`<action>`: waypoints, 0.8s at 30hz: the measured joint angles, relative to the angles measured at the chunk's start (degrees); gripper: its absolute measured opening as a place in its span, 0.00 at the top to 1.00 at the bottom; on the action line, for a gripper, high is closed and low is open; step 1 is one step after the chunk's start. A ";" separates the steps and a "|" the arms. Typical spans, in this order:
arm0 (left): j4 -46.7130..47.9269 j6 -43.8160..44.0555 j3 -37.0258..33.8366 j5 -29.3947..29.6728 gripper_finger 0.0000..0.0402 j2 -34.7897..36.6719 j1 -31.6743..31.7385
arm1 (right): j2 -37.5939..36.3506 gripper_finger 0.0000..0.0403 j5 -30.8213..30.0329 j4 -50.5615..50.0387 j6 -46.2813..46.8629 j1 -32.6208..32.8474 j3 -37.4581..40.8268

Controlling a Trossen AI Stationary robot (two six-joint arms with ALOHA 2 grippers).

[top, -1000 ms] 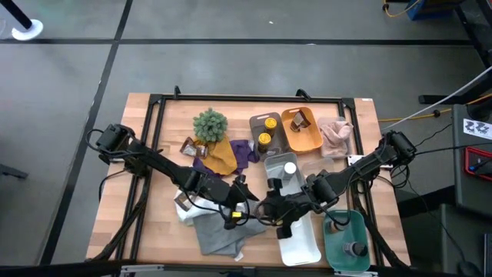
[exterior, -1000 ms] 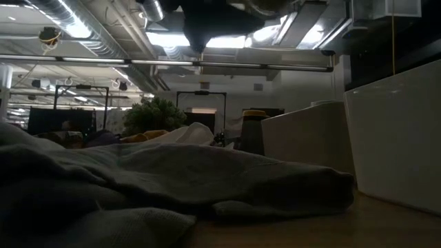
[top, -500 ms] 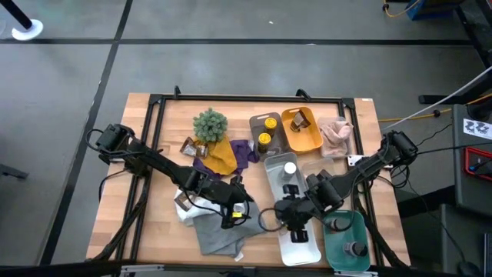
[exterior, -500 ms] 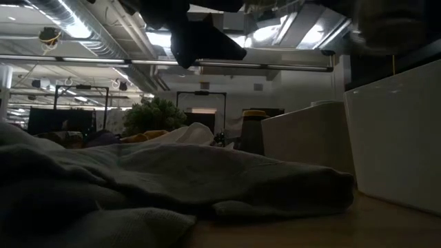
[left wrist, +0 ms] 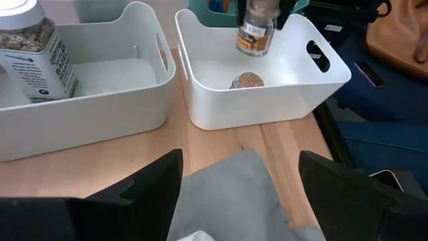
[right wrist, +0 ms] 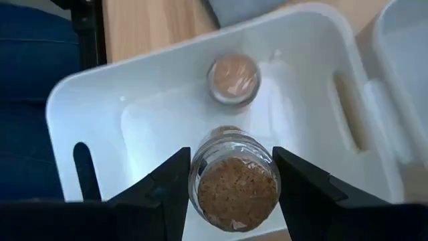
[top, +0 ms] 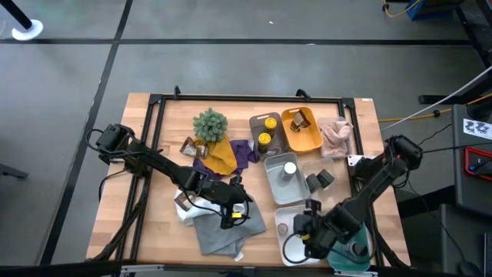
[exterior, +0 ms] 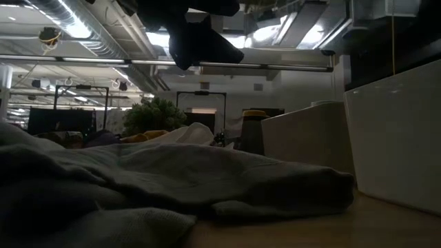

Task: Sort spices by type
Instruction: Put the brown seasoning bottle into the white bin

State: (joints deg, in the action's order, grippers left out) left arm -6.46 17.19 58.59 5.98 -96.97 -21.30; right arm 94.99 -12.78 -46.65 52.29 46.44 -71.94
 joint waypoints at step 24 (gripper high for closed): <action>0.07 0.00 0.00 0.00 0.30 0.00 -0.02 | 0.05 0.42 -1.83 12.03 2.93 1.18 12.09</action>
State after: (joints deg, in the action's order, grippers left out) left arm -6.39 17.19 58.59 5.98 -96.97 -21.32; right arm 95.04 -14.61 -34.63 55.22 47.62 -59.86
